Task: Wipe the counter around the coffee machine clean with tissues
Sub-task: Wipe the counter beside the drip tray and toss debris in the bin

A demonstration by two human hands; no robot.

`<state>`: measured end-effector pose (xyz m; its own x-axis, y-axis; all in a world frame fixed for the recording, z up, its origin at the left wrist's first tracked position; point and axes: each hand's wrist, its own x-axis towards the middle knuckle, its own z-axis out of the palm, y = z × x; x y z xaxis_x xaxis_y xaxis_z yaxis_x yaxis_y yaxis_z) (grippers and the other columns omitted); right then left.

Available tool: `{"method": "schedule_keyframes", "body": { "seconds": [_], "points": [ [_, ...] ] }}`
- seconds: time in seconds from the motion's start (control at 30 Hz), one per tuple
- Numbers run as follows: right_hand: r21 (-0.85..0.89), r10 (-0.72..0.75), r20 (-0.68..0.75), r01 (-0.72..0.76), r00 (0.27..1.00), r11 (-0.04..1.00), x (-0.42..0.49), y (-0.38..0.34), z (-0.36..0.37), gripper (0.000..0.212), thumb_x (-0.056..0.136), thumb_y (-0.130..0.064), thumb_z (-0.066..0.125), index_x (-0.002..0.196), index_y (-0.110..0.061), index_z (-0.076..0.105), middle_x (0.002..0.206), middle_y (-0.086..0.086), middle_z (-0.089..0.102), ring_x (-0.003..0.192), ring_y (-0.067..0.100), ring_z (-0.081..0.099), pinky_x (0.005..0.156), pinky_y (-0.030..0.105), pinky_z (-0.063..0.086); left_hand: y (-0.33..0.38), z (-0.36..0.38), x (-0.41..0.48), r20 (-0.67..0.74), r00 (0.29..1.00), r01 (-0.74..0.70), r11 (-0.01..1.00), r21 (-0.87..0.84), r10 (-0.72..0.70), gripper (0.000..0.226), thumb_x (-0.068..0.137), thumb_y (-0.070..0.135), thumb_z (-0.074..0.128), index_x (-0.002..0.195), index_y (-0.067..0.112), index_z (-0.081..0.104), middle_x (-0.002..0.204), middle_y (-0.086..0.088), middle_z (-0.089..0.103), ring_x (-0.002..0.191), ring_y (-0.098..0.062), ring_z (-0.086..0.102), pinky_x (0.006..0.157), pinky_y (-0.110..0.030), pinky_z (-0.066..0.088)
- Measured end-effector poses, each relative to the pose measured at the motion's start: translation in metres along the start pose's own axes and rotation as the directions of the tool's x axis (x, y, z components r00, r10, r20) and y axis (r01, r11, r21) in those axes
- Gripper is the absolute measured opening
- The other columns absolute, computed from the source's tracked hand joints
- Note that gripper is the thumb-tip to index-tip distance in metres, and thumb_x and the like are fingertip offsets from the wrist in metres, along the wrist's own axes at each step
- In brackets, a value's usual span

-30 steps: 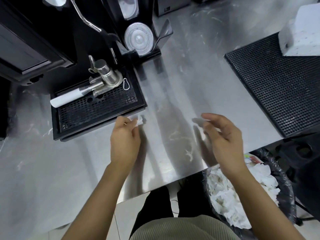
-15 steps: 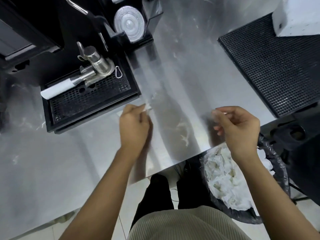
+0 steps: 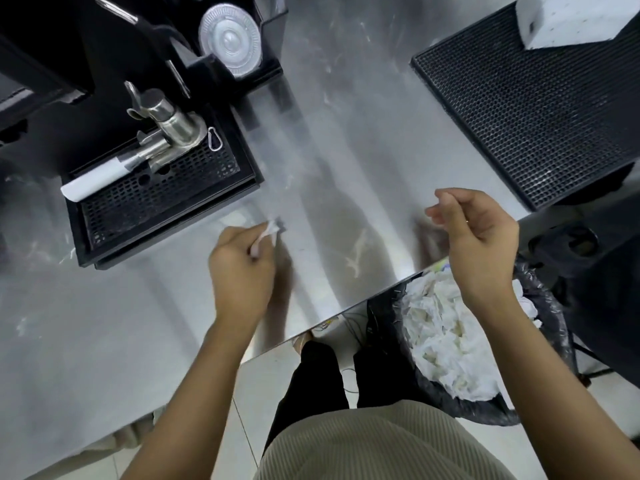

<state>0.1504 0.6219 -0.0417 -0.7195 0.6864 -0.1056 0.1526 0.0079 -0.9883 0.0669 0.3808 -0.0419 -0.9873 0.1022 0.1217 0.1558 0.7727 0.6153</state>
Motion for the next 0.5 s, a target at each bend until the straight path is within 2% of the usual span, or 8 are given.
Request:
{"method": "schedule_keyframes", "body": {
  "seconds": [0.07, 0.13, 0.23, 0.33, 0.43, 0.5],
  "points": [
    [-0.002, 0.015, -0.014, -0.015, 1.000, 1.000, -0.001, 0.003, -0.003, 0.010, 0.097, -0.014, 0.058, 0.099, -0.011, 0.068, 0.080, -0.006, 0.071, 0.078, 0.004, 0.067, 0.076, 0.020, 0.052, -0.011, -0.006, -0.016, 0.017, 0.997, 0.067, 0.989, 0.134, -0.070, 0.011, 0.084, 0.002, 0.063, 0.088, 0.007, 0.073, 0.087, -0.006, 0.067, 0.080, -0.011, 0.058, 0.068, 0.000, 0.030],
    [-0.007, 0.028, -0.020, -0.028, 0.999, 1.000, -0.001, 0.006, -0.003, 0.010, 0.096, -0.012, 0.060, 0.097, -0.018, 0.068, 0.081, -0.006, 0.071, 0.080, 0.007, 0.069, 0.075, 0.021, 0.052, -0.002, 0.011, -0.033, 0.057, 0.995, 0.075, 0.989, 0.126, -0.083, 0.007, 0.081, -0.001, 0.064, 0.083, 0.005, 0.068, 0.088, -0.010, 0.066, 0.077, -0.021, 0.060, 0.068, -0.005, 0.030],
    [-0.039, 0.030, 0.000, -0.030, 1.000, 0.999, -0.003, 0.008, -0.003, 0.011, 0.093, -0.012, 0.063, 0.095, -0.021, 0.069, 0.078, 0.002, 0.070, 0.074, 0.012, 0.067, 0.070, 0.022, 0.051, 0.036, 0.048, -0.044, 0.143, 0.987, -0.075, 0.997, 0.003, 0.074, 0.015, 0.077, -0.006, 0.064, 0.087, 0.004, 0.070, 0.087, -0.009, 0.066, 0.075, -0.010, 0.053, 0.072, 0.003, 0.029],
    [-0.011, 0.020, 0.005, -0.019, 1.000, 1.000, -0.003, 0.003, -0.006, 0.006, 0.093, -0.010, 0.064, 0.097, -0.012, 0.068, 0.070, 0.015, 0.064, 0.056, 0.000, 0.059, 0.056, 0.010, 0.044, 0.062, 0.064, -0.040, 0.229, 0.969, -0.065, 0.992, -0.106, 0.088, 0.010, 0.082, 0.000, 0.064, 0.083, 0.008, 0.070, 0.082, -0.001, 0.064, 0.069, -0.007, 0.051, 0.065, -0.001, 0.033],
    [0.016, 0.007, -0.033, -0.006, 0.999, 1.000, 0.001, 0.004, -0.016, 0.007, 0.093, -0.012, 0.064, 0.096, -0.016, 0.068, 0.066, 0.003, 0.064, 0.061, 0.005, 0.063, 0.059, 0.016, 0.047, 0.051, 0.044, -0.036, 0.080, 0.996, 0.036, 0.990, -0.134, -0.026, 0.008, 0.079, 0.005, 0.066, 0.080, 0.012, 0.070, 0.076, 0.005, 0.059, 0.067, -0.007, 0.050, 0.063, -0.003, 0.035],
    [0.018, 0.007, -0.068, -0.006, 0.998, 1.000, 0.003, 0.008, -0.023, 0.006, 0.093, -0.013, 0.064, 0.096, -0.017, 0.068, 0.066, -0.005, 0.065, 0.067, 0.010, 0.066, 0.066, 0.023, 0.052, 0.030, 0.027, -0.042, 0.038, 0.989, 0.148, 0.987, -0.065, -0.146, 0.013, 0.081, 0.009, 0.065, 0.073, 0.019, 0.063, 0.074, 0.006, 0.060, 0.064, -0.011, 0.052, 0.063, -0.014, 0.040]
  ]
}}
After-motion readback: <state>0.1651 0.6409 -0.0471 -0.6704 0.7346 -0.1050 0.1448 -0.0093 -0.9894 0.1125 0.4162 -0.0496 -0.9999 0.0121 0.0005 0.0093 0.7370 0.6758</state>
